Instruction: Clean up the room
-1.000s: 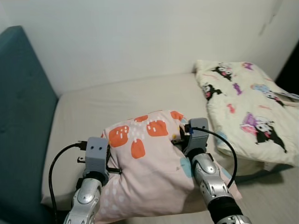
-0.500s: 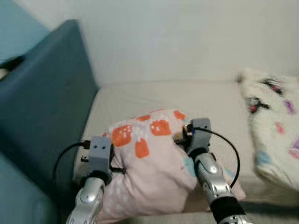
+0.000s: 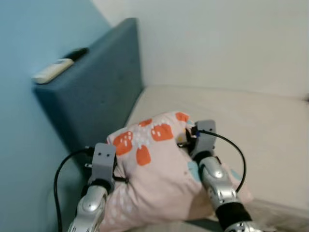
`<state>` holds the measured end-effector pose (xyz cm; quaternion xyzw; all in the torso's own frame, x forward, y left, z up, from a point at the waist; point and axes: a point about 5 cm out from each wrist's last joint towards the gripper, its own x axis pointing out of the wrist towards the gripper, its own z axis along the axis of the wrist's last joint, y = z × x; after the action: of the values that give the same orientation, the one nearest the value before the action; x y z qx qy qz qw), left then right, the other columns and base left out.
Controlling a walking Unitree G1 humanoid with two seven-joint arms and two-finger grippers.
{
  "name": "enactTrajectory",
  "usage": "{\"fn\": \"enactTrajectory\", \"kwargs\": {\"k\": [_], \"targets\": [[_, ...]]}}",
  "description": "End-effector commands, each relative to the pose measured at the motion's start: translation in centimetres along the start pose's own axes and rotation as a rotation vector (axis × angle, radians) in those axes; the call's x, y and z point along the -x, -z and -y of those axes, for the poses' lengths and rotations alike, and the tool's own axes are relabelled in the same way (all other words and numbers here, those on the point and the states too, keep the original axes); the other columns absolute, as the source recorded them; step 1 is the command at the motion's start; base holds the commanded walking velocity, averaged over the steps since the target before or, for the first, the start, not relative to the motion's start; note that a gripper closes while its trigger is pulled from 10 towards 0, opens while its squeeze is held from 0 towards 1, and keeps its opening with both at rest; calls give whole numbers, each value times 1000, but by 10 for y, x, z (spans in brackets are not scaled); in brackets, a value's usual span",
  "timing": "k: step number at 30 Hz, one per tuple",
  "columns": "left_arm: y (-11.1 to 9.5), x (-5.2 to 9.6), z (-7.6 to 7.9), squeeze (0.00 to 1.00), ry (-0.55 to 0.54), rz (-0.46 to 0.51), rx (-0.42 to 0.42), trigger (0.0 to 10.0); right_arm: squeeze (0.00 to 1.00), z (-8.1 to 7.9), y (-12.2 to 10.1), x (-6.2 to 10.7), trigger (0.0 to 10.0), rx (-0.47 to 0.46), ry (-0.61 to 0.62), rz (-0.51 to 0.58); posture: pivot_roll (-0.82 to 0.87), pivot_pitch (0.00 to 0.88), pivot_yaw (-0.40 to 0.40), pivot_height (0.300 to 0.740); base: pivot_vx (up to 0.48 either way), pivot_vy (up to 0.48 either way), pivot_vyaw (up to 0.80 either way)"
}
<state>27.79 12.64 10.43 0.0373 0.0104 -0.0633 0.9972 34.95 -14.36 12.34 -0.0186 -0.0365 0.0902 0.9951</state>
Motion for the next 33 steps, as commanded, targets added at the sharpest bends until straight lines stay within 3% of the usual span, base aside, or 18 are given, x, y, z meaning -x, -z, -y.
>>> {"fn": "enactTrajectory", "kwargs": {"k": [1, 5, 8, 12, 26, 33], "targets": [[-9, -2, 7, 0, 47, 41, -3, 10000, 0, -9, -13, -5, 10000, 3, -39, 65, -33, 93, -5, 740, 0, 0, 800], [-9, -2, 9, 0, 57, 42, 7, 10000, 0, -10, -12, -4, 10000, 5, -41, 64, -36, 90, -5, 740, 0, 0, 800], [-7, -2, 11, 0, 52, 29, 13, 10000, 0, -9, -5, -1, 10000, -25, -33, 32, -37, 87, -4, 740, 0, 0, 0], [-7, -3, 11, 0, 42, 23, 18, 10000, 0, -6, 1, 2, 10000, 13, -25, 4, -44, 83, 0, 740, 0, 0, 0], [-9, -5, 9, 0, 39, 22, 35, 10000, 0, 2, 1, 4, 10000, 1, 13, 10, -49, 85, -2, 740, 0, 0, 0], [-11, -2, 14, 0, 92, 47, 73, 10000, 0, 6, -3, 4, 10000, 8, 41, 34, -52, 92, -4, 740, 124, 0, 0]]}}
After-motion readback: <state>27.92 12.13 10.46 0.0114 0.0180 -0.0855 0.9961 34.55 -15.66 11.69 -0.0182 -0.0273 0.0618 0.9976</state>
